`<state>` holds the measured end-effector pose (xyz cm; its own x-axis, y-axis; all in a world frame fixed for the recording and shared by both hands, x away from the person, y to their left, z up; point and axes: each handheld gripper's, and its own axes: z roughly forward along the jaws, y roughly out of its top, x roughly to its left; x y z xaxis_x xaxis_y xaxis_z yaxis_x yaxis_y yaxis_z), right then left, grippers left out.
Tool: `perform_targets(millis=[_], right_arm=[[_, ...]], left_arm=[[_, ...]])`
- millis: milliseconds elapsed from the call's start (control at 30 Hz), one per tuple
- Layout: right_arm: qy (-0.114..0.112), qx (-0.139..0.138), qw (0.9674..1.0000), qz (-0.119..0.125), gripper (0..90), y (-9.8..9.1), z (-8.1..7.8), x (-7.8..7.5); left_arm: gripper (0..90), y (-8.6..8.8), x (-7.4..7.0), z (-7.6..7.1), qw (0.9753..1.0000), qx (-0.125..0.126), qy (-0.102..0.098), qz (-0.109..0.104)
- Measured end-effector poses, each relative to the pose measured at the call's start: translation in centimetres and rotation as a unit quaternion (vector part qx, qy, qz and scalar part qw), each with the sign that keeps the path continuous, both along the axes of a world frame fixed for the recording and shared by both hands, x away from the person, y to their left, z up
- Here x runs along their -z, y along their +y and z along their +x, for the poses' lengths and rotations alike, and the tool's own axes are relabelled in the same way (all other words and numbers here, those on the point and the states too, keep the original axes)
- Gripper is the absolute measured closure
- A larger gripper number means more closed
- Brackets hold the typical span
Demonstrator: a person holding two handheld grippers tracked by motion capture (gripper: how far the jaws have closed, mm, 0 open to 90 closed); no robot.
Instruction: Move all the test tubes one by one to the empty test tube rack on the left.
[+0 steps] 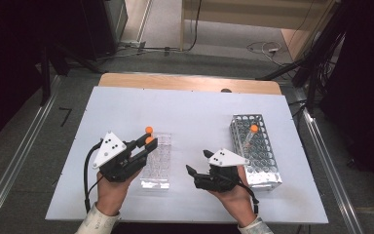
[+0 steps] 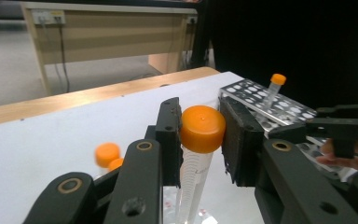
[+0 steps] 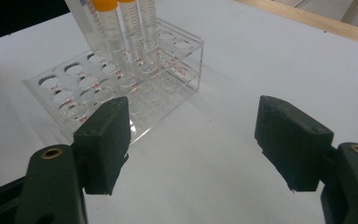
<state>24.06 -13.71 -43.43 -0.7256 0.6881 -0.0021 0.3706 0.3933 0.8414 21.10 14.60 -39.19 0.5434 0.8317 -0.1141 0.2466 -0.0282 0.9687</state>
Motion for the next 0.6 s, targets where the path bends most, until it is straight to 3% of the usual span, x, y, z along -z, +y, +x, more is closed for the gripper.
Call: perform_targets(millis=[167,600], right_arm=[[0.0,0.001,1.0,-0.001,25.3,-0.1,0.0,0.0],[0.002,0.001,1.0,0.0,25.4,-0.2,-0.1,0.0]], left_arm=[[70.1,0.8,0.2,0.0,0.9997,-0.019,0.007,0.012],[70.1,1.1,1.6,0.3,0.9985,-0.038,0.026,0.029]])
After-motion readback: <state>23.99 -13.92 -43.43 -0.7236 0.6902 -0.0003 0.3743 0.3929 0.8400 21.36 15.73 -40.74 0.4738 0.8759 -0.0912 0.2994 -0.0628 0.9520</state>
